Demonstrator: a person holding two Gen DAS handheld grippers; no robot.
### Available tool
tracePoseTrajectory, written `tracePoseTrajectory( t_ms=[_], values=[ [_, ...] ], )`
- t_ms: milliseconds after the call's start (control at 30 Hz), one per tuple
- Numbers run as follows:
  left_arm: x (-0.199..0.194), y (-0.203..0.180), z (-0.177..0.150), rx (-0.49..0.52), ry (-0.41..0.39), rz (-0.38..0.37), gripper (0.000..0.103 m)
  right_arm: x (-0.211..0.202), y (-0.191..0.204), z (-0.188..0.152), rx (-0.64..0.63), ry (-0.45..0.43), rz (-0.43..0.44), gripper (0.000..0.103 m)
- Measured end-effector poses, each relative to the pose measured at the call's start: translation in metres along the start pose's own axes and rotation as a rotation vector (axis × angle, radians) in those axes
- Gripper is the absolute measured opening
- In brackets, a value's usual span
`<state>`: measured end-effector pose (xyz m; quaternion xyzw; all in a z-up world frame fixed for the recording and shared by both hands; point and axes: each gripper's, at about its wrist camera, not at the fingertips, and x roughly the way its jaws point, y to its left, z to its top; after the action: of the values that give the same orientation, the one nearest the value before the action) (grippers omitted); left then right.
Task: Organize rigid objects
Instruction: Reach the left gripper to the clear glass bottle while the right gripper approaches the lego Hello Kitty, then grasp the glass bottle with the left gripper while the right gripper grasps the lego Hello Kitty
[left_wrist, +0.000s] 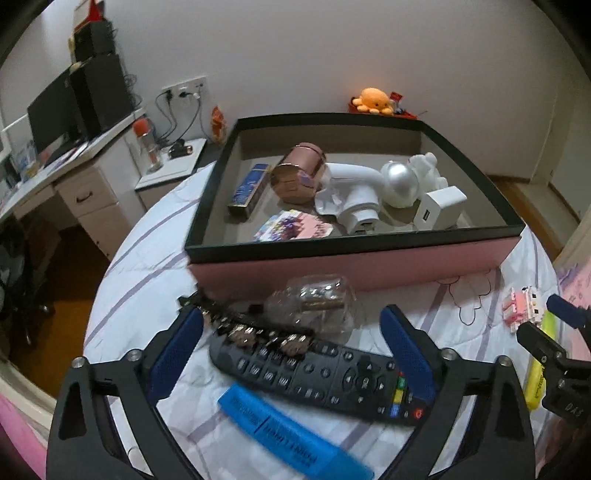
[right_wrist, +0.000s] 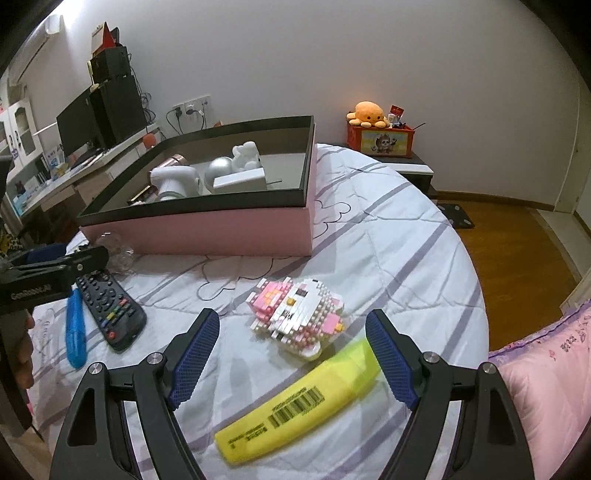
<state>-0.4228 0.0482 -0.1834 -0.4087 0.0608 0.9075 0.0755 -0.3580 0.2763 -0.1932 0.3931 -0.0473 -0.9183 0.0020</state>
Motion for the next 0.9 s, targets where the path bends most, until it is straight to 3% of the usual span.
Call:
tracePoseTrajectory(
  t_ms=[233,400,667,900],
  values=[
    [0.023,-0.006,0.007,0.024,0.032,0.023,0.082,0.011,-0.002,0.006,-0.001,0.017,0.011,0.083],
    [0.027,-0.007,0.007,0.034,0.046,0.015,0.064,0.015,-0.002,0.006,-0.002,0.023,0.014,0.083],
    [-0.001,-0.005,0.006,0.007,0.004,-0.144,0.064,0.015,-0.003,0.006,0.005,0.021,0.015,0.083],
    [-0.028,-0.011,-0.005,0.005,-0.018,-0.158,0.064,0.009,-0.004,0.003,0.011,0.015,0.016,0.083]
  ],
)
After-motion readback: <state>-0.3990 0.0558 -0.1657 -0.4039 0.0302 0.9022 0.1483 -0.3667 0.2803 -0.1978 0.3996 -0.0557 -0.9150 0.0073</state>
